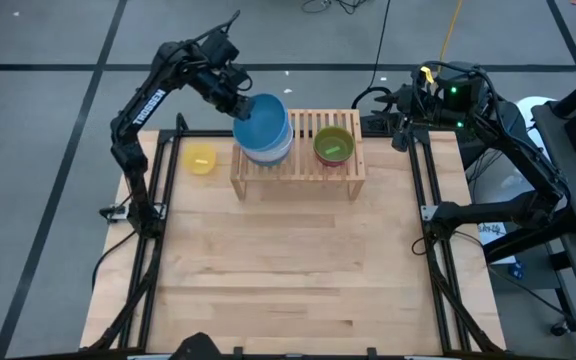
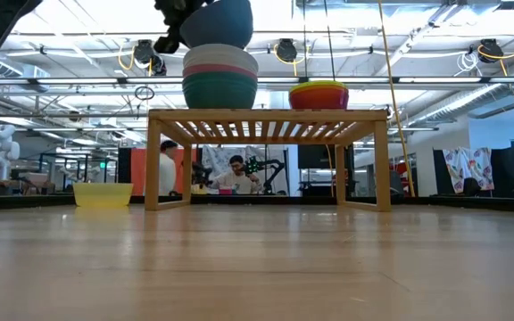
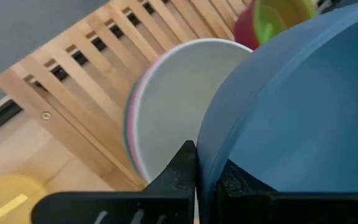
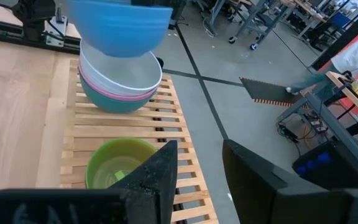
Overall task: Place and stack bowls onto a shelf
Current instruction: Stack the blue bowl on top of the white bowl on the shelf
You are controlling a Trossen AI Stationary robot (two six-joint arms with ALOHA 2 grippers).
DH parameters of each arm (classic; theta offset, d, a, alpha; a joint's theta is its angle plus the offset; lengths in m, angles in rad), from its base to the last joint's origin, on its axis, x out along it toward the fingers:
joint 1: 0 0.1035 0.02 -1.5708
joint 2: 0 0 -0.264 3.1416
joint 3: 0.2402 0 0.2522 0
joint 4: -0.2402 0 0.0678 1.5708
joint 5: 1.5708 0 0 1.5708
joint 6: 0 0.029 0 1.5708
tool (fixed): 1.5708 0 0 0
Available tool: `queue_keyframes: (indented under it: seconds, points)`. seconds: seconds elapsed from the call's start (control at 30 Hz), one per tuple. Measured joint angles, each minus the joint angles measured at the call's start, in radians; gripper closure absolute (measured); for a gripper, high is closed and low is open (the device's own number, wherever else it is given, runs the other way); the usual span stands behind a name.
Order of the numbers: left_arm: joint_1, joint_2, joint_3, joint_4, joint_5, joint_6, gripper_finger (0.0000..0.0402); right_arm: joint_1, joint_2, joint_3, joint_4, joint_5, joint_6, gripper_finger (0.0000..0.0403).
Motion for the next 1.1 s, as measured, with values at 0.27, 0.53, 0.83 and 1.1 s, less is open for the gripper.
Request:
queue_keyframes:
  seconds: [0.27, 0.53, 0.83, 1.1]
  points:
    - [0.015, -0.002, -0.037, 0.001, -0.046, 0.001, 0.0397, 0.0, 0.0, 0.0, 0.0, 0.0, -0.027, 0.0282]
    - [0.015, -0.002, -0.189, 0.0, -0.045, 0.026, 0.0397, 0.0, 0.0, 0.0, 0.0, 0.0, -0.03, 0.0282]
    - [0.015, -0.005, -0.231, 0.002, -0.038, 0.057, 0.0386, 0.0, 0.0, 0.0, 0.0, 0.0, -0.052, 0.0282]
    - [0.011, -0.001, -0.213, -0.002, -0.047, 0.031, 0.0359, 0.0, 0.0, 0.0, 0.0, 0.0, -0.075, 0.0282]
